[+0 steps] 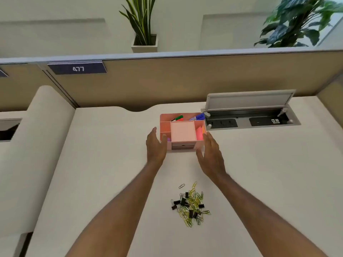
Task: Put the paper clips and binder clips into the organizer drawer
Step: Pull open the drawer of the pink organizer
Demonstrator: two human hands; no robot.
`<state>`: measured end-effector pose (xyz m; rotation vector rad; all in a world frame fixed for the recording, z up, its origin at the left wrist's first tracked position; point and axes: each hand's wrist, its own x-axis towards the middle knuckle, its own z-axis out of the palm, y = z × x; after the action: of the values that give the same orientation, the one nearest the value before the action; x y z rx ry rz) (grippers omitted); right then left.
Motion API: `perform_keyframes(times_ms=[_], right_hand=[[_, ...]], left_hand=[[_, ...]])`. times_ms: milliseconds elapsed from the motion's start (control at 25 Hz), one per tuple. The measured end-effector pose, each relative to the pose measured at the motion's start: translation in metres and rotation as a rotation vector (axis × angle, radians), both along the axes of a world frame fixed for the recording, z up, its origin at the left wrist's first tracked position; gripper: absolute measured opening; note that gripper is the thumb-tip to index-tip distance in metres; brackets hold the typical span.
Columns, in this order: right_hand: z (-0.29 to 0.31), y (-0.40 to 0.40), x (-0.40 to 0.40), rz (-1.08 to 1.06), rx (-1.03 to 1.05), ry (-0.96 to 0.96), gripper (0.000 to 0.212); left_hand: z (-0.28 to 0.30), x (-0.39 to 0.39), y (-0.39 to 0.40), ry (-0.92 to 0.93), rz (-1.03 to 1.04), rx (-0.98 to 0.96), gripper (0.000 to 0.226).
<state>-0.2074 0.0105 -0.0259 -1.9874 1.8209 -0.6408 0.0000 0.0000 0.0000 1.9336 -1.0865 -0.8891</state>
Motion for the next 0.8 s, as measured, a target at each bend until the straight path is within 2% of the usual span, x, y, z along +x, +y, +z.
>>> perform_keyframes(times_ms=[160,280,360,480,520,600,680,720,800], right_hand=[[-0.010,-0.002,0.003,-0.041,0.018,-0.039,0.066],[-0.013,-0.002,0.004,-0.051,0.035,-0.111,0.068],[-0.009,0.001,0.009,-0.111,0.074,-0.250,0.070],[-0.003,0.008,0.026,-0.420,0.120,-0.649,0.061],[-0.001,0.010,0.033,-0.546,0.189,-0.801,0.054],[0.000,0.008,0.042,-0.718,0.457,-1.172,0.034],[0.001,0.004,0.050,-0.760,0.774,-1.523,0.015],[0.002,0.002,0.053,-0.743,0.872,-1.611,0.015],[0.003,0.000,0.061,-0.703,0.921,-1.681,0.020]], left_hand=[[-0.011,-0.005,-0.006,0.291,0.105,0.055,0.049],[-0.020,-0.007,-0.007,0.402,0.136,0.015,0.042],[-0.028,-0.007,-0.006,0.448,0.144,0.006,0.041],[-0.041,-0.006,-0.004,0.463,0.146,0.009,0.042],[-0.043,-0.006,-0.003,0.463,0.146,-0.001,0.043],[-0.042,-0.006,-0.003,0.467,0.142,-0.019,0.044],[-0.042,-0.007,-0.003,0.471,0.149,-0.030,0.044],[-0.043,-0.008,-0.002,0.473,0.149,-0.034,0.044],[-0.042,-0.010,0.000,0.462,0.151,-0.046,0.044]])
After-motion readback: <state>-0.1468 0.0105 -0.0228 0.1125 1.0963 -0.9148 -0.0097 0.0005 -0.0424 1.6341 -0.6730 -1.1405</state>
